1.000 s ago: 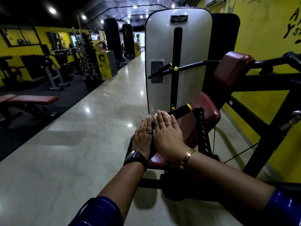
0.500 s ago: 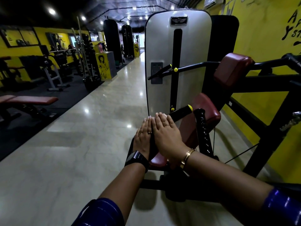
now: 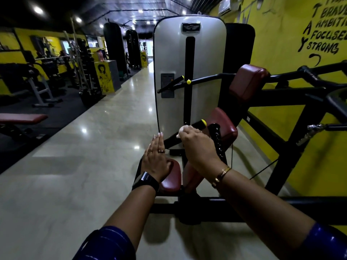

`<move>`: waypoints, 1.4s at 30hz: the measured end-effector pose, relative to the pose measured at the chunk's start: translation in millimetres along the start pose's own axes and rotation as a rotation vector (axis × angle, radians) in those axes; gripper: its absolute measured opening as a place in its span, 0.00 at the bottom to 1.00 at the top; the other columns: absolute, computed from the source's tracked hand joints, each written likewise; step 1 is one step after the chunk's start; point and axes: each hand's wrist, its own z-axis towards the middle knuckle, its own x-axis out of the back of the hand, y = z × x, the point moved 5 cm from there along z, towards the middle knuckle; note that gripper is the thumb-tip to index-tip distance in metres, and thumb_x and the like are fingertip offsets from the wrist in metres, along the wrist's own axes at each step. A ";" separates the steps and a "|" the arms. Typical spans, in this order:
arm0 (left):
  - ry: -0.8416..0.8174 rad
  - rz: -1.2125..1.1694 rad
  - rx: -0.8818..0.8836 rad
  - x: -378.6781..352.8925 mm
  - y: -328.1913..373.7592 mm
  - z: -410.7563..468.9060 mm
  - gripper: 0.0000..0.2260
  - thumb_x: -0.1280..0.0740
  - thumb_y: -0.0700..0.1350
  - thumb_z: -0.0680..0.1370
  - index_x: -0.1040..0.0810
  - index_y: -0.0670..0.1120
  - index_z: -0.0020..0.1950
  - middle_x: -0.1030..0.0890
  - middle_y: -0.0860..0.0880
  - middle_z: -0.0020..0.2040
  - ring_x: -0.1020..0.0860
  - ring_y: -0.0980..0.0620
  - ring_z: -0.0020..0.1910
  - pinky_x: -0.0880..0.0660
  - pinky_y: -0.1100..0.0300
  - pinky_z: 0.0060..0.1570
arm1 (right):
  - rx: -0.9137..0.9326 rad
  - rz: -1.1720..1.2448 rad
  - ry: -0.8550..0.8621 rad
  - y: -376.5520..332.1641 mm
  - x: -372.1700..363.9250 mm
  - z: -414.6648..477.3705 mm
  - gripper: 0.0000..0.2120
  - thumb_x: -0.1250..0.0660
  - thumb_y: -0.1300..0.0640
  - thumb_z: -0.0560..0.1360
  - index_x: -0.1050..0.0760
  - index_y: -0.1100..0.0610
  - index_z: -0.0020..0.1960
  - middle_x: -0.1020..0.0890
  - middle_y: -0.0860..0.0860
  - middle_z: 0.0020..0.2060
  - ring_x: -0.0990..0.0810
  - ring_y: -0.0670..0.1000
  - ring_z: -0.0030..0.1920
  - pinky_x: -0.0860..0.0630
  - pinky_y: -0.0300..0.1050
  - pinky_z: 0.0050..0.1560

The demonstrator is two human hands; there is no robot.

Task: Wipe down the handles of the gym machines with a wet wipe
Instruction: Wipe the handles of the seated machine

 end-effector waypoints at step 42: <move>0.072 0.122 -0.062 -9.8 84.5 14.3 0.43 0.36 0.50 0.74 0.62 0.46 0.79 0.61 0.44 0.78 0.63 0.47 0.77 0.60 0.45 0.74 | 0.913 0.008 -0.256 89.5 11.4 -97.8 0.21 0.45 0.59 0.74 0.22 0.56 0.63 0.21 0.54 0.62 0.25 0.53 0.65 0.35 0.54 0.67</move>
